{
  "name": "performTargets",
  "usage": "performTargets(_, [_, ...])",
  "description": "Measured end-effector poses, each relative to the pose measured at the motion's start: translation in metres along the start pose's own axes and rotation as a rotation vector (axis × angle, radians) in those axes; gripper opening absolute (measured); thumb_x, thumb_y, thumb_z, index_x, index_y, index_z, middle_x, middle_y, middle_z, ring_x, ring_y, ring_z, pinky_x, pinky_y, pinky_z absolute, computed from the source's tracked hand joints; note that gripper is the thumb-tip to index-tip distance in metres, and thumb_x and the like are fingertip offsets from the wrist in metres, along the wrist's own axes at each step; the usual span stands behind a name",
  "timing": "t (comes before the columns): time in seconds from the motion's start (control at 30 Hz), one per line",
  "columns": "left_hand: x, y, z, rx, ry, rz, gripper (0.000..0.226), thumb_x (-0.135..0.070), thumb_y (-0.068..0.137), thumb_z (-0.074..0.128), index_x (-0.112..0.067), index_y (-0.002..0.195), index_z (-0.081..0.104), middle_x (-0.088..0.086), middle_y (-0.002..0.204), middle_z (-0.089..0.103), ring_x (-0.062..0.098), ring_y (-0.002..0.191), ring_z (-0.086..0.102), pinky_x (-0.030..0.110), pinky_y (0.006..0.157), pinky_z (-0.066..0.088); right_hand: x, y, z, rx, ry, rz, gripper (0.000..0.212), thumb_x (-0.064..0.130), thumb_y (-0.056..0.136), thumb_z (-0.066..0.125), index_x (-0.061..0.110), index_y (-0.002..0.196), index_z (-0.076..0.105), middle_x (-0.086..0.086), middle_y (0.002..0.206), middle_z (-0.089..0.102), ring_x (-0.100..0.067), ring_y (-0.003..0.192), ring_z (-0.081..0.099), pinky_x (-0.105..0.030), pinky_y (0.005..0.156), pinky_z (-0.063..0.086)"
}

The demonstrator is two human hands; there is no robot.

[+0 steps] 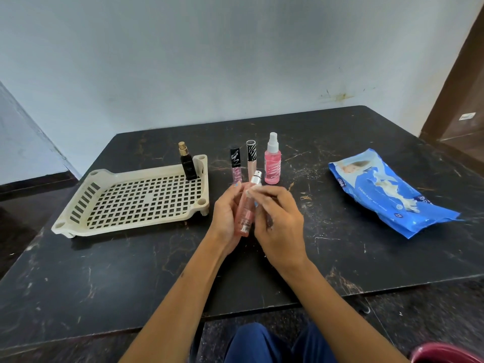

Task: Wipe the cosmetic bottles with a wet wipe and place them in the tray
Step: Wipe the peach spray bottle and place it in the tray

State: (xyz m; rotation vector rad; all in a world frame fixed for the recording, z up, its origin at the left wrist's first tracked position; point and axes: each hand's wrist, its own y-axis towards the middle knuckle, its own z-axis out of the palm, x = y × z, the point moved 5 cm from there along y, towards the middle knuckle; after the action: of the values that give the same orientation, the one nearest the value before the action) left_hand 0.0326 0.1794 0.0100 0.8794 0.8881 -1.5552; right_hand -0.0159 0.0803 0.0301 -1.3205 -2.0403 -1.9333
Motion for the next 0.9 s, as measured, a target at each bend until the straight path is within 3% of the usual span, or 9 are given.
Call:
performTargets(0.07, [0.001, 0.002, -0.005, -0.058, -0.057, -0.006, 0.03, -0.028, 0.09, 0.047, -0.004, 0.106, 0.056, 0.014, 0.086, 0.057, 0.022, 0.077, 0.057, 0.031, 0.071, 0.048, 0.008, -0.002, 0.003, 0.038, 0.012, -0.086, 0.023, 0.004, 0.085, 0.054, -0.002, 0.097, 0.072, -0.011, 0.1, 0.066, -0.022, 0.092, 0.063, -0.025, 0.084, 0.052])
performTargets(0.2, [-0.001, 0.004, -0.005, -0.066, -0.021, 0.03, 0.017, -0.014, 0.092, 0.044, -0.006, 0.088, 0.058, 0.01, 0.078, 0.063, 0.019, 0.069, 0.06, 0.026, 0.063, 0.051, 0.003, -0.002, 0.003, -0.016, -0.009, -0.024, 0.025, 0.008, 0.089, 0.051, -0.002, 0.1, 0.072, -0.011, 0.102, 0.066, -0.021, 0.093, 0.064, -0.027, 0.083, 0.053])
performTargets(0.3, [-0.002, 0.002, -0.002, -0.043, 0.022, 0.041, 0.018, -0.013, 0.093, 0.044, -0.007, 0.088, 0.061, 0.006, 0.073, 0.064, 0.015, 0.065, 0.061, 0.023, 0.057, 0.051, -0.006, 0.0, -0.001, -0.064, 0.006, 0.063, 0.026, 0.007, 0.09, 0.051, -0.001, 0.104, 0.071, -0.01, 0.104, 0.066, -0.016, 0.094, 0.064, -0.027, 0.081, 0.055])
performTargets(0.43, [-0.004, 0.002, -0.008, -0.112, -0.056, 0.021, 0.022, -0.015, 0.093, 0.042, -0.002, 0.098, 0.058, 0.011, 0.076, 0.064, 0.018, 0.062, 0.06, 0.027, 0.062, 0.049, 0.009, -0.006, 0.002, 0.057, 0.047, -0.097, 0.015, 0.003, 0.078, 0.064, 0.003, 0.088, 0.074, -0.007, 0.087, 0.067, -0.018, 0.079, 0.065, -0.03, 0.067, 0.055])
performTargets(0.57, [-0.005, 0.002, -0.009, -0.149, -0.102, 0.02, 0.021, -0.017, 0.096, 0.04, -0.003, 0.103, 0.054, 0.012, 0.075, 0.064, 0.015, 0.049, 0.057, 0.021, 0.048, 0.049, 0.017, -0.012, 0.007, 0.15, 0.048, -0.188, 0.012, 0.003, 0.069, 0.065, 0.005, 0.079, 0.073, -0.006, 0.079, 0.065, -0.021, 0.07, 0.063, -0.033, 0.059, 0.053])
performTargets(0.7, [-0.004, 0.001, -0.003, -0.068, -0.07, 0.0, 0.018, -0.014, 0.093, 0.041, -0.003, 0.093, 0.055, 0.01, 0.07, 0.065, 0.016, 0.059, 0.062, 0.023, 0.056, 0.052, 0.006, -0.007, 0.001, 0.014, 0.048, -0.057, 0.014, 0.004, 0.079, 0.065, 0.003, 0.09, 0.074, -0.006, 0.087, 0.067, -0.016, 0.079, 0.065, -0.029, 0.069, 0.056])
performTargets(0.9, [-0.001, -0.002, 0.003, 0.029, 0.126, -0.003, 0.022, -0.025, 0.081, 0.057, -0.007, 0.091, 0.062, 0.007, 0.076, 0.061, 0.015, 0.062, 0.055, 0.025, 0.053, 0.045, -0.013, 0.003, -0.011, -0.159, 0.074, 0.155, 0.021, -0.005, 0.084, 0.062, -0.002, 0.104, 0.07, -0.009, 0.097, 0.065, -0.003, 0.092, 0.058, -0.007, 0.084, 0.045])
